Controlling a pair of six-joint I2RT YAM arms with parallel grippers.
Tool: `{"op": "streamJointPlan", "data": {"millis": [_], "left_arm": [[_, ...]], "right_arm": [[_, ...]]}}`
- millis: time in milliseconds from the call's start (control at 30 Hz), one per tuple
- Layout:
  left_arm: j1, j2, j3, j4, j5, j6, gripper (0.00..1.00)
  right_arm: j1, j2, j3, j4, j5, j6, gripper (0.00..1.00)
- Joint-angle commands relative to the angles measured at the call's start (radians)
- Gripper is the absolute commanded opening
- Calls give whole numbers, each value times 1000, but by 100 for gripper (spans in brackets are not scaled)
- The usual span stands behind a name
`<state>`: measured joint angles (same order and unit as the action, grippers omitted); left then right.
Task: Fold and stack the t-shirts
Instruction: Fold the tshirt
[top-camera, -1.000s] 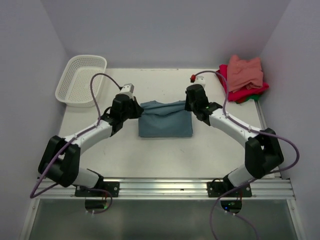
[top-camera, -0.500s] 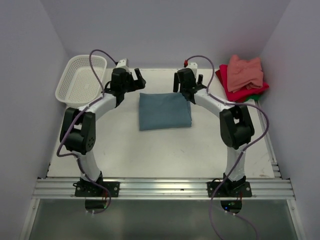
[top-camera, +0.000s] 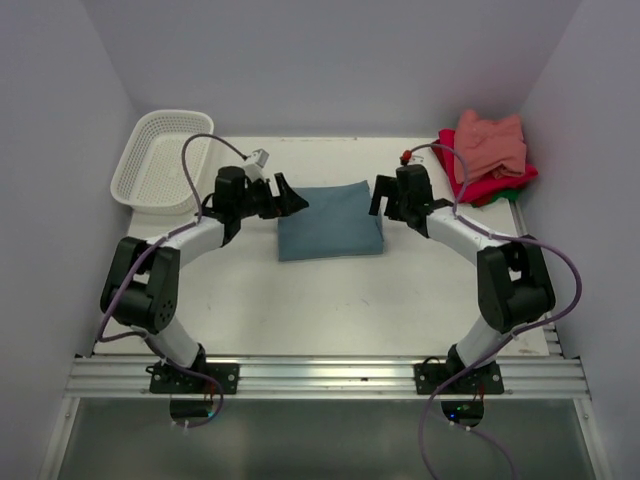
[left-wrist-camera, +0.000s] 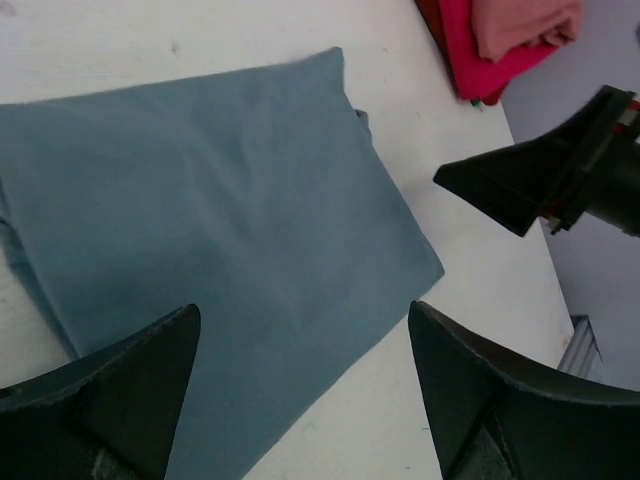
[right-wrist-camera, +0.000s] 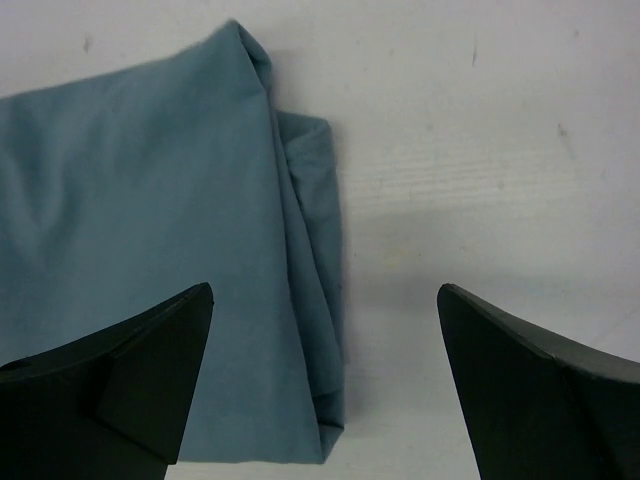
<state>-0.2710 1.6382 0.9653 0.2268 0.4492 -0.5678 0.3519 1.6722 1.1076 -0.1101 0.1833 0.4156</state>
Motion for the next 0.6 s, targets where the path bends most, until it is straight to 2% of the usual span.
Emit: {"op": "streamJointPlan", "data": {"millis": [0, 33, 67, 133, 167, 200, 267, 333, 567], "left_arm": [[-2, 58, -40, 268, 261, -125, 86], [-2, 80, -40, 307, 285, -150, 73], [-2, 127, -36, 363, 331, -199, 49], [-2, 164, -31, 416, 359, -242, 31], [-4, 187, -30, 449, 365, -269, 19], [-5, 195, -25, 462, 370, -280, 14], [-16, 213, -20, 496, 378, -305, 4], [-31, 235, 18, 477, 375, -299, 0], [-69, 402, 116, 331, 284, -247, 0]], "right_arm": [[-19, -20, -46, 41, -155, 43, 99], [-27, -16, -52, 41, -171, 45, 99], [-45, -5, -61, 52, -179, 55, 99], [-66, 9, -89, 78, -256, 72, 99], [-77, 27, -95, 96, -274, 84, 99], [-93, 37, -103, 104, -291, 87, 99], [-100, 58, -106, 130, -352, 104, 99], [-103, 90, -100, 138, -372, 112, 99], [-110, 169, -97, 173, -459, 143, 99]]}}
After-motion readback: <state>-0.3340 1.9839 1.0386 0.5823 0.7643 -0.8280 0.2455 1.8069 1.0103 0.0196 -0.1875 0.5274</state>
